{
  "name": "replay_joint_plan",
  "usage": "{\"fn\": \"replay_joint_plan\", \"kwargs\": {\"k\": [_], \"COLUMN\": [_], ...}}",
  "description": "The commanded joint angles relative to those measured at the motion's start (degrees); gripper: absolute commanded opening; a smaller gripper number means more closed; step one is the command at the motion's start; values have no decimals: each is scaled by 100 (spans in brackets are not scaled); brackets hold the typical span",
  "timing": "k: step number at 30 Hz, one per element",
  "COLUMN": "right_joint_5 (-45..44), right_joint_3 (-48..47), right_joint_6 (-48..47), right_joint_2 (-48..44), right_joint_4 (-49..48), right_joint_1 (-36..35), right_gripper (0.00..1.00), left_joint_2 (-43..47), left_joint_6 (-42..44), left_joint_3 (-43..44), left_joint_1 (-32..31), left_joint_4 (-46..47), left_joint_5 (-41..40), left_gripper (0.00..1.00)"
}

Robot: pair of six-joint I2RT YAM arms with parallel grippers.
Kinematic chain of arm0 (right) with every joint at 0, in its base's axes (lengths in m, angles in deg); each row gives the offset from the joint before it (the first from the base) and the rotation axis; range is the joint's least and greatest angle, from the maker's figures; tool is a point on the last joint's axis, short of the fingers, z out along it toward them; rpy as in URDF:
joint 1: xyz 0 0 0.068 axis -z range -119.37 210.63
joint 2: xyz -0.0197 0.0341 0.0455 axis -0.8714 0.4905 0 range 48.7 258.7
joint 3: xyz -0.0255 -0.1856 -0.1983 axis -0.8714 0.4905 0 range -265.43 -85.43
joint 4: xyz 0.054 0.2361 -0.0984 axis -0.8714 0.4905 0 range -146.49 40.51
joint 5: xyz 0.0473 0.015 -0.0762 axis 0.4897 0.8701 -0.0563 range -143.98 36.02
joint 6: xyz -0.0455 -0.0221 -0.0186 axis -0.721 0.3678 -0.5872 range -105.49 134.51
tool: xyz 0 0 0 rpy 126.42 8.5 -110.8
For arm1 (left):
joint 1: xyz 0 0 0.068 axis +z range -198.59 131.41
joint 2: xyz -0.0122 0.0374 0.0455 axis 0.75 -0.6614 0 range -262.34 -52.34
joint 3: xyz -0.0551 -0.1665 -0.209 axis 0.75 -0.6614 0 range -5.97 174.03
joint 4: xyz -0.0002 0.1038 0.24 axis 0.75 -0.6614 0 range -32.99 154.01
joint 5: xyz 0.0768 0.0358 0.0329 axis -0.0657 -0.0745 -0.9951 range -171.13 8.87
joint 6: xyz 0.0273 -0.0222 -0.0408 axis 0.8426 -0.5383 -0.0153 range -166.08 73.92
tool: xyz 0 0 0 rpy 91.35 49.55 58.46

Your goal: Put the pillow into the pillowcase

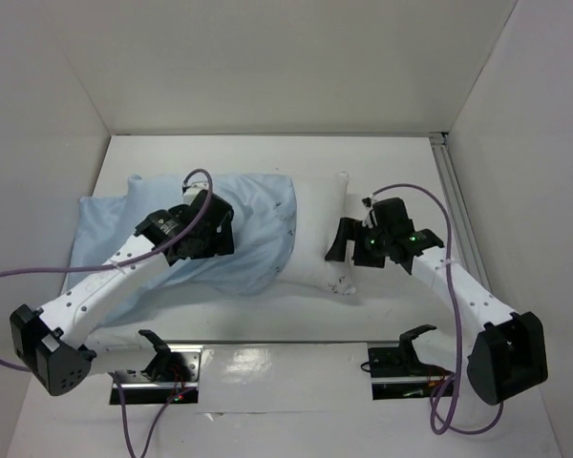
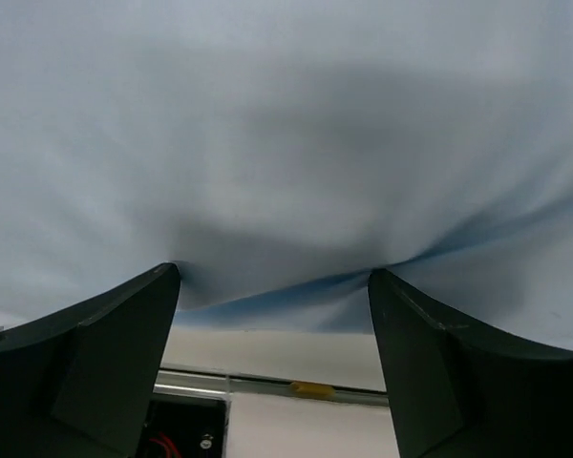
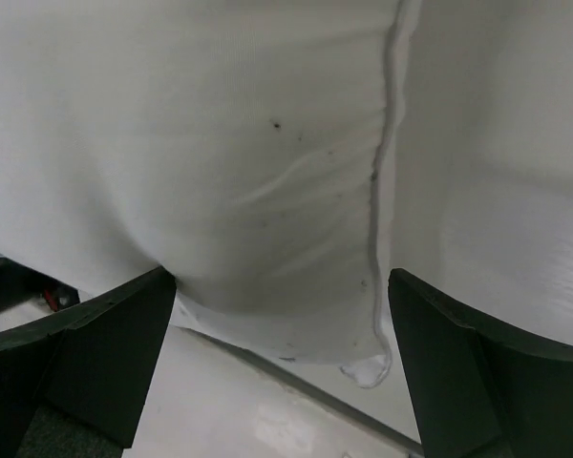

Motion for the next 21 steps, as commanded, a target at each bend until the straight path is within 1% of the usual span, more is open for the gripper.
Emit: {"fn": "replay_joint_plan", "kwargs": {"k": [1, 2, 3, 4, 5, 6, 7, 8, 9, 11, 12, 14, 16, 18, 19, 20, 21], "right_joint_5": [660, 835, 837, 741, 627, 356, 188, -5, -381, -700, -849, -1236, -1683, -1765, -1713, -1617, -1546], "right_joint_3": [182, 269, 270, 270, 174, -44, -177, -318, -571, -723, -723, -846, -907, -960, -961, -1143, -1215], "right_joint_6": [128, 190, 278, 348, 427, 428, 515, 568, 630, 788, 841, 963, 1016, 904, 842, 789, 719], "right_joint_2": [306, 420, 665, 789, 912, 1018, 1176, 1177, 1177, 994, 880, 519, 204, 123, 123, 227, 324], "right_joint_4": [-651, -853, -1038, -1309, -1381, -1382, -1382, -1321, -1321, -1250, -1250, -1250, -1250, -1364, -1365, -1365, -1295], "right_joint_1": [-344, -432, -554, -791, -889, -959, -960, -960, -960, -829, -759, -540, -468, -257, -196, -74, -11], "right_gripper": [99, 94, 84, 66, 48, 28, 0, 0, 0, 0, 0, 0, 0, 0, 0, 0, 0], "left_joint_2": [-254, -551, -684, -816, -931, -1167, -1300, -1432, -1563, -1968, -2108, -2485, -2680, -2891, -2944, -2945, -2997], "left_joint_6": [-408, -296, -208, -129, -32, 99, 336, 434, 574, 1031, 1172, 1575, 1743, 1911, 1911, 1911, 1963], "left_joint_3": [-275, -344, -345, -345, -345, -101, 67, 260, 766, 1322, 1899, 2439, 3088, 3442, 3739, 3838, 3891], "left_joint_1": [-5, -5, -5, -5, -5, -58, -58, -58, -110, -163, -164, -216, -216, -216, -216, -216, -216], "left_joint_4": [395, 727, 895, 1054, 1229, 1396, 1668, 1749, 1836, 2074, 2127, 2241, 2320, 2321, 2086, 1979, 1882], "left_joint_5": [-172, -41, 91, 232, 320, 425, 513, 514, 566, 637, 716, 900, 901, 962, 962, 962, 1041], "left_gripper": [92, 85, 76, 39, 23, 11, 0, 0, 0, 0, 0, 0, 0, 0, 20, 34, 45]}}
